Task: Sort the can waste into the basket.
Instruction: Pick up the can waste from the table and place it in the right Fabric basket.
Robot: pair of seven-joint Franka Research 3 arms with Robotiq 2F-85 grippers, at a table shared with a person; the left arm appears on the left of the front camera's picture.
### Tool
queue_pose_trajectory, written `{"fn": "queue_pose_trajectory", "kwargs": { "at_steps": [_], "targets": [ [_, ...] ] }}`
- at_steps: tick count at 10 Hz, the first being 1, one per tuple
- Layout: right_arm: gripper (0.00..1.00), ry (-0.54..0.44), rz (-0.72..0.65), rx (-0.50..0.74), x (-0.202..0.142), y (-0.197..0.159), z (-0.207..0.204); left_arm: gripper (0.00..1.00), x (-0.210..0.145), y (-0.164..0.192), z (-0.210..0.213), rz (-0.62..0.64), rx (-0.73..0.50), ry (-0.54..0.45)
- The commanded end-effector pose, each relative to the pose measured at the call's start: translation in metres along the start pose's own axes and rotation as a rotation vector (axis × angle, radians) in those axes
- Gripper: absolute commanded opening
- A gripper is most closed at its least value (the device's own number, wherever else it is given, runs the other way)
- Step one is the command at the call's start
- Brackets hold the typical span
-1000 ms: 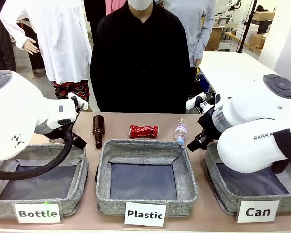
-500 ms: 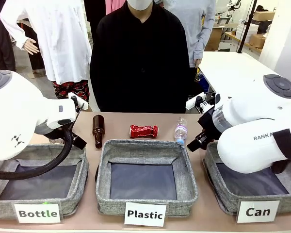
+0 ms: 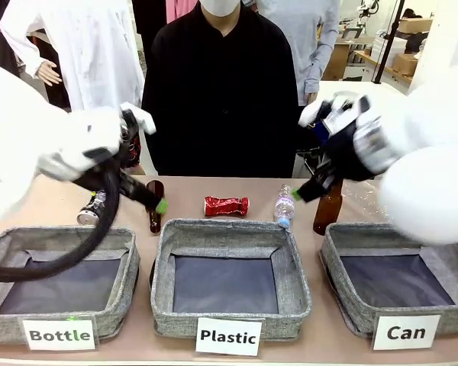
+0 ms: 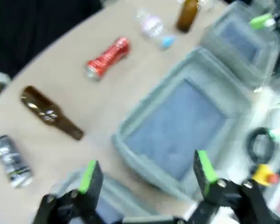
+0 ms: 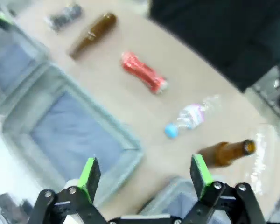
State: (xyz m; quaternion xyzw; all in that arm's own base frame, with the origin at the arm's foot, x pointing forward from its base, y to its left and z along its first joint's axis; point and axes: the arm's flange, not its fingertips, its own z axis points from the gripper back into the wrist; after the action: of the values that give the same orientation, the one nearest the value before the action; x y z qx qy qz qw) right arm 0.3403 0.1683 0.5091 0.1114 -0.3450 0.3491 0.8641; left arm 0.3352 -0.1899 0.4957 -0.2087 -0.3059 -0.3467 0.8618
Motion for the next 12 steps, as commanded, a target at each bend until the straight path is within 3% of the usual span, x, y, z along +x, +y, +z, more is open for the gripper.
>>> {"fn": "queue_pose_trajectory", "kwargs": {
  "at_steps": [1, 2, 3, 5, 6, 7, 9, 12],
  "targets": [
    [1.0, 0.039, -0.464, 0.049, -0.025, -0.013, 0.086, 1.0, -0.032, 0.016, 0.078, 0.254, -0.174, -0.009],
    [1.0, -0.033, -0.569, 0.105, -0.044, -0.028, 0.116, 1.0, -0.042, 0.032, 0.106, 0.267, -0.284, 0.021],
    [1.0, -0.124, -0.706, 0.193, -0.079, -0.051, 0.148, 1.0, -0.057, 0.064, 0.135, 0.341, -0.355, -0.011],
    [1.0, -0.318, -0.963, 0.267, -0.157, -0.095, 0.188, 1.0, -0.098, 0.145, 0.173, 0.586, -0.399, -0.131],
    [1.0, -0.379, -1.068, 0.291, -0.193, -0.115, 0.195, 1.0, -0.114, 0.171, 0.173, 0.723, -0.407, -0.186],
    [1.0, -0.441, -1.159, 0.312, -0.228, -0.137, 0.196, 1.0, -0.143, 0.196, 0.17, 0.866, -0.499, -0.275],
    [1.0, -0.457, -1.296, 0.339, -0.261, -0.165, 0.178, 1.0, -0.17, 0.208, 0.171, 1.015, -0.526, -0.418],
    [1.0, -0.359, -1.355, 0.161, -0.263, -0.177, 0.152, 1.0, -0.182, 0.187, 0.144, 1.228, -0.457, -0.526]
  ]
}}
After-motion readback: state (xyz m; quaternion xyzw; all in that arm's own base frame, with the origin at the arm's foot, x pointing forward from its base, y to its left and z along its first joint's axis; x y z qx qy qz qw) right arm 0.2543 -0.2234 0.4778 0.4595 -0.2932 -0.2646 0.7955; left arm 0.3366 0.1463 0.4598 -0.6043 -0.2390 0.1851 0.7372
